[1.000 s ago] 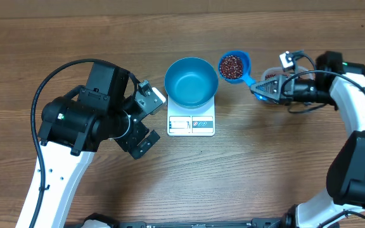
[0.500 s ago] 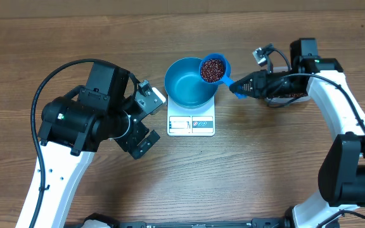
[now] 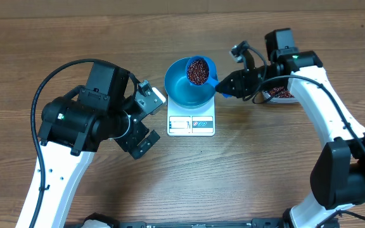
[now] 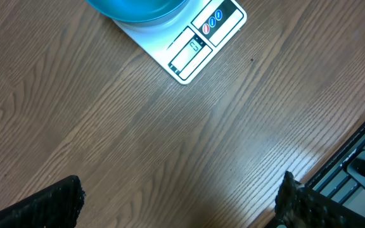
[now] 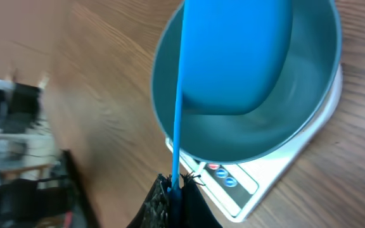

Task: Scoop item into bowl and weigh 150g on scale
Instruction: 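Move the scoop left over the teal bowl and tip beans in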

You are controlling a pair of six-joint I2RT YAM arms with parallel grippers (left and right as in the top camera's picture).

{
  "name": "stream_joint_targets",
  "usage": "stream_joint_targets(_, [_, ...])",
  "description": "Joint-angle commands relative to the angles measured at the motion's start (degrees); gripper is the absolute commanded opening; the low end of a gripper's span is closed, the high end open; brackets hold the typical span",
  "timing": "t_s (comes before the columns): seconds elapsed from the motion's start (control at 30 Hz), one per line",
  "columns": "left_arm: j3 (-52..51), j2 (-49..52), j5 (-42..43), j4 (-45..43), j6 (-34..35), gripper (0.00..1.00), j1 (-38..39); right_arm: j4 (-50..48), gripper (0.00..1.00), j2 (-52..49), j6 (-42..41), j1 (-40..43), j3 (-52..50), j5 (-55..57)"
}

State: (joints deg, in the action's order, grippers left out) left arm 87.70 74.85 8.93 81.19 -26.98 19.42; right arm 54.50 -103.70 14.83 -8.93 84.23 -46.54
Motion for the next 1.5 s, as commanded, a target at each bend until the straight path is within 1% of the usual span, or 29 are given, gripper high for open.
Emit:
stream_joint_targets(0.0, [1.2, -0.6, 0.0, 0.0, 0.0, 0.99, 0.1, -0.6, 0.04, -0.3, 3.8, -1.4, 2.1, 3.9])
stream_joint_targets(0.4, [1.2, -0.6, 0.0, 0.0, 0.0, 1.0, 0.1, -3.7, 0.04, -0.2, 3.2, -8.0, 2.1, 17.7])
stream_joint_targets(0.6, [1.2, -0.6, 0.0, 0.0, 0.0, 1.0, 0.1, -3.9, 0.04, 1.0, 2.6, -10.1, 2.1, 24.4])
stream_joint_targets(0.87, [1.2, -0.6, 0.0, 0.0, 0.0, 1.0, 0.1, -5.2, 0.04, 3.9, 1.9, -10.4, 2.1, 28.0])
stream_joint_targets(1.17, [1.2, -0.6, 0.0, 0.0, 0.0, 1.0, 0.1, -6.9, 0.04, 4.6, 1.6, -12.5, 2.1, 33.6])
stream_joint_targets(1.47, [1.2, -0.6, 0.0, 0.0, 0.0, 0.99, 0.1, -7.3, 0.04, 4.9, 1.7, -13.0, 2.1, 35.1])
